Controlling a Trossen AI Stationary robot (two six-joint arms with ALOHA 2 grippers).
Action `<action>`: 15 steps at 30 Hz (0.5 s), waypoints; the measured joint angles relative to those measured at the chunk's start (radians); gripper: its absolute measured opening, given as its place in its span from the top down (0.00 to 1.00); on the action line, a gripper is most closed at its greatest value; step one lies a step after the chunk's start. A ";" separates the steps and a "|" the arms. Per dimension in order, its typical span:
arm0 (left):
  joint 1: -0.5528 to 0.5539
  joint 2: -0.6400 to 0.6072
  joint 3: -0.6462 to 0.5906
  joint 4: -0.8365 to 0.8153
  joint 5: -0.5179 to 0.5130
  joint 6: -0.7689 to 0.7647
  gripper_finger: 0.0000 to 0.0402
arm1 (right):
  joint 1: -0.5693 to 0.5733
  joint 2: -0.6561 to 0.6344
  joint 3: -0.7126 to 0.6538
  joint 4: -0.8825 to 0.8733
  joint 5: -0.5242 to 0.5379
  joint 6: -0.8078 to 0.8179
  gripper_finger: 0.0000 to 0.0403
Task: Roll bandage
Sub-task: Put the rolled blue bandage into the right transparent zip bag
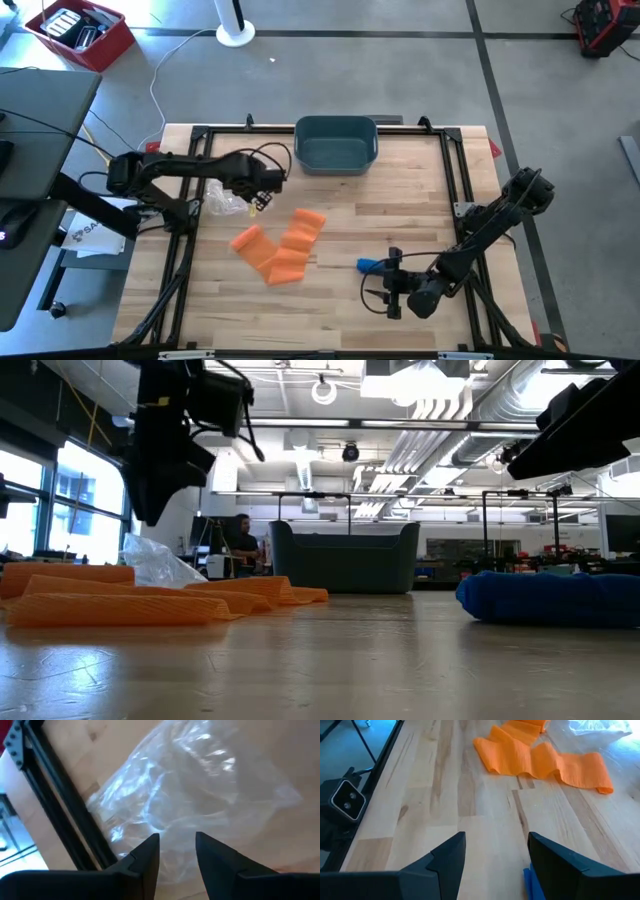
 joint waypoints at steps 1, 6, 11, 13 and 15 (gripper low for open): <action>0.012 0.000 -0.012 0.009 0.000 0.000 0.68 | 0.000 0.000 0.000 0.000 -0.002 -0.001 0.48; 0.070 0.000 -0.110 0.135 0.041 0.038 0.63 | 0.000 0.002 0.000 -0.002 -0.014 0.009 0.48; 0.097 0.001 -0.215 0.300 0.129 0.108 0.69 | 0.002 0.002 0.000 -0.004 -0.015 0.010 0.48; 0.093 0.001 -0.232 0.322 0.137 0.131 0.78 | 0.002 0.002 0.000 -0.006 -0.015 0.010 0.48; 0.079 0.001 -0.237 0.328 0.139 0.155 0.90 | 0.002 0.002 0.000 -0.007 -0.015 0.009 0.48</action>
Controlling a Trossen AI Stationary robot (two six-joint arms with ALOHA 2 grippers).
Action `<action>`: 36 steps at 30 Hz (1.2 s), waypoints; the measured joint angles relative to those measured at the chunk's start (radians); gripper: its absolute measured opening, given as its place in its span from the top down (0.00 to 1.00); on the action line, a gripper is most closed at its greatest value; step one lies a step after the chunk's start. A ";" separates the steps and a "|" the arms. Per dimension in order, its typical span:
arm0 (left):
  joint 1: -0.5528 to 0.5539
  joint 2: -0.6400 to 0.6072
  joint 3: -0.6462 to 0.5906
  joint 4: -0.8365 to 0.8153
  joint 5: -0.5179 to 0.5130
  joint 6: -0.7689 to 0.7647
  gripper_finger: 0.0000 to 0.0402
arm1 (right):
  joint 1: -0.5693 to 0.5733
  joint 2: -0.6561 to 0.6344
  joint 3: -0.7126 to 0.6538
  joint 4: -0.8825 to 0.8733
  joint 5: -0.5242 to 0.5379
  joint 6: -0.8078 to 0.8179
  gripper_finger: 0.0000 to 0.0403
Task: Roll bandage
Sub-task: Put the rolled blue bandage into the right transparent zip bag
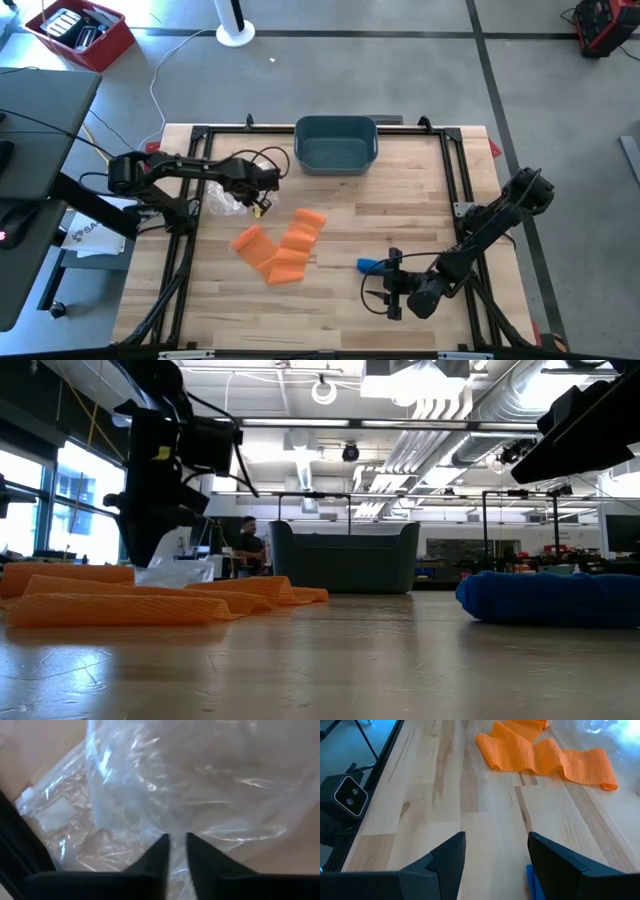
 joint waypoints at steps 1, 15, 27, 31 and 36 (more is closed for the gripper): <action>-0.009 0.000 0.001 0.001 0.000 0.011 0.95 | 0.000 0.000 0.000 0.000 0.001 -0.002 0.48; -0.373 -0.020 0.332 0.045 -0.081 0.153 1.00 | 0.067 0.001 0.000 -0.014 0.106 0.001 0.48; -0.755 0.050 0.021 1.436 -0.102 0.301 1.00 | 0.258 0.001 0.000 -0.061 0.188 0.095 0.48; -0.819 0.153 -0.035 1.900 -0.068 0.454 1.00 | 0.249 0.001 0.000 0.084 0.183 -0.029 0.48; -0.847 0.258 -0.034 2.205 0.051 0.544 1.00 | 0.214 0.001 0.000 0.476 0.179 -0.443 0.48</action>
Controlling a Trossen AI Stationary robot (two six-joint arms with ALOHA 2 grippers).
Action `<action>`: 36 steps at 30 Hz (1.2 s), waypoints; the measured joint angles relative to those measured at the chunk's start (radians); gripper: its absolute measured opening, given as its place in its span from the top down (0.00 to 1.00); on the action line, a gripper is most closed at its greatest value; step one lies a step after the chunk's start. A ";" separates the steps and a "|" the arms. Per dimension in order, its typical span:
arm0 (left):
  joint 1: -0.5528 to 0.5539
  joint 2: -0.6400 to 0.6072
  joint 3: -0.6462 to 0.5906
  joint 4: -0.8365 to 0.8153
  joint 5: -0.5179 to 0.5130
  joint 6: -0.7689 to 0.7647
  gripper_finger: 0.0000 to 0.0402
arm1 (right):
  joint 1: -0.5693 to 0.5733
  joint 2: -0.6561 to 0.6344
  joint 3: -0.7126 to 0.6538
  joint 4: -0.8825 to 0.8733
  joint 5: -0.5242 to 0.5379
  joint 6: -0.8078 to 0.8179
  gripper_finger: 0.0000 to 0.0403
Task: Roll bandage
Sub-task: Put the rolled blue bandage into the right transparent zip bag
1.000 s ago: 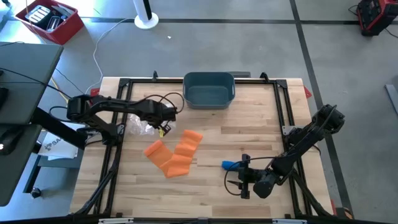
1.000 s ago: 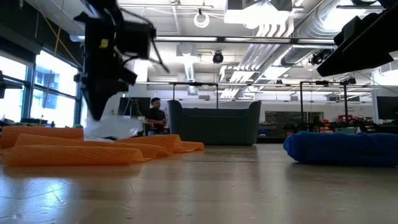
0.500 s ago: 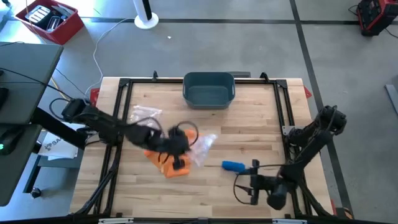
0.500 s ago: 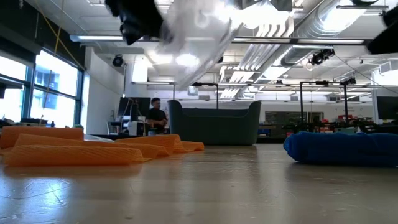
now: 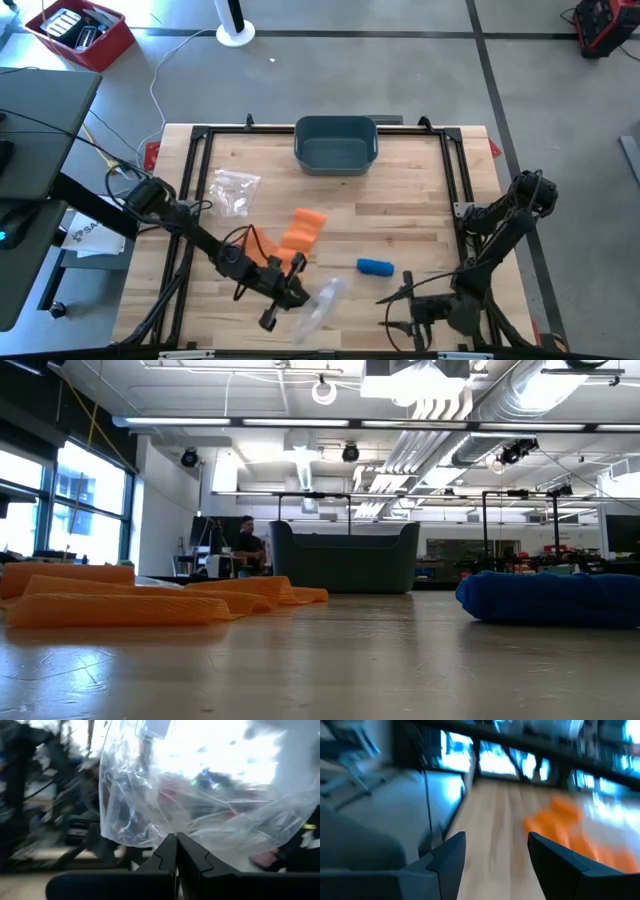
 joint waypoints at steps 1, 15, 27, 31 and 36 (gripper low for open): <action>-0.003 0.013 0.000 0.036 0.017 0.008 1.00 | -0.008 0.000 0.000 0.078 -0.020 -0.084 0.48; -0.013 0.059 0.000 0.107 0.115 -0.020 1.00 | -0.188 -0.053 0.000 0.438 -0.264 -0.365 0.48; -0.012 0.059 0.000 0.104 0.129 -0.027 1.00 | -0.432 -0.119 0.018 0.247 -0.668 -0.058 0.48; -0.011 0.059 0.000 0.096 0.116 -0.036 1.00 | -0.447 -0.118 0.056 0.174 -0.690 -0.055 0.48; 0.001 0.059 0.001 0.092 0.110 -0.045 1.00 | -0.450 -0.061 0.150 0.069 -0.679 -0.057 0.48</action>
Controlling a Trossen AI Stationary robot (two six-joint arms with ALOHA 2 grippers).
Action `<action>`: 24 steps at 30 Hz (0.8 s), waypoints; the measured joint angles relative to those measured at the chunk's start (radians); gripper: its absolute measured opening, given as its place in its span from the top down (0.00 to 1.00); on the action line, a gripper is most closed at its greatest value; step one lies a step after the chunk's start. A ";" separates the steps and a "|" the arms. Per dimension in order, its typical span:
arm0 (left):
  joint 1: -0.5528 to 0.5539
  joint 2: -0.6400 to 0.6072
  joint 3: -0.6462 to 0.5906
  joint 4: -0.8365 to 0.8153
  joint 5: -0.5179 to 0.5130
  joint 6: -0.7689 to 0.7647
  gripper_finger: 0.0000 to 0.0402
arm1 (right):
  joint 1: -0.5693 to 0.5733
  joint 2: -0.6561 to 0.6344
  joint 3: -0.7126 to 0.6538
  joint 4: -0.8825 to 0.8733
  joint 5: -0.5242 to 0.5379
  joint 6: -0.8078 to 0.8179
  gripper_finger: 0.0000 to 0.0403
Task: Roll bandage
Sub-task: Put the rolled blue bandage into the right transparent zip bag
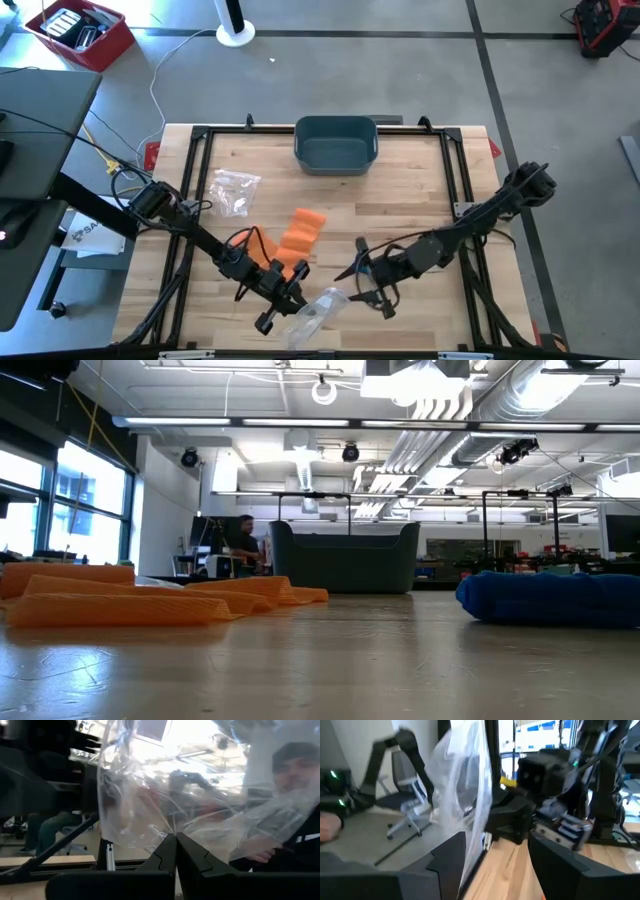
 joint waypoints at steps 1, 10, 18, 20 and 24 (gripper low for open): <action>0.002 0.000 0.000 -0.002 -0.001 -0.002 1.00 | 0.003 0.018 0.017 -0.016 0.001 -0.012 0.48; 0.008 0.000 0.000 -0.066 -0.088 -0.031 1.00 | 0.045 0.067 0.084 -0.090 -0.007 -0.082 0.67; 0.027 -0.135 -0.098 -0.403 -0.258 -0.165 0.92 | 0.092 0.067 0.093 -0.317 0.193 -0.003 0.96; 0.024 -0.214 -0.127 -0.609 -0.342 -0.223 0.90 | 0.099 0.066 0.112 -0.477 0.258 0.051 0.97; -0.009 -0.356 -0.097 -1.073 -0.668 -0.356 0.90 | 0.077 0.066 0.167 -0.839 0.390 0.221 0.99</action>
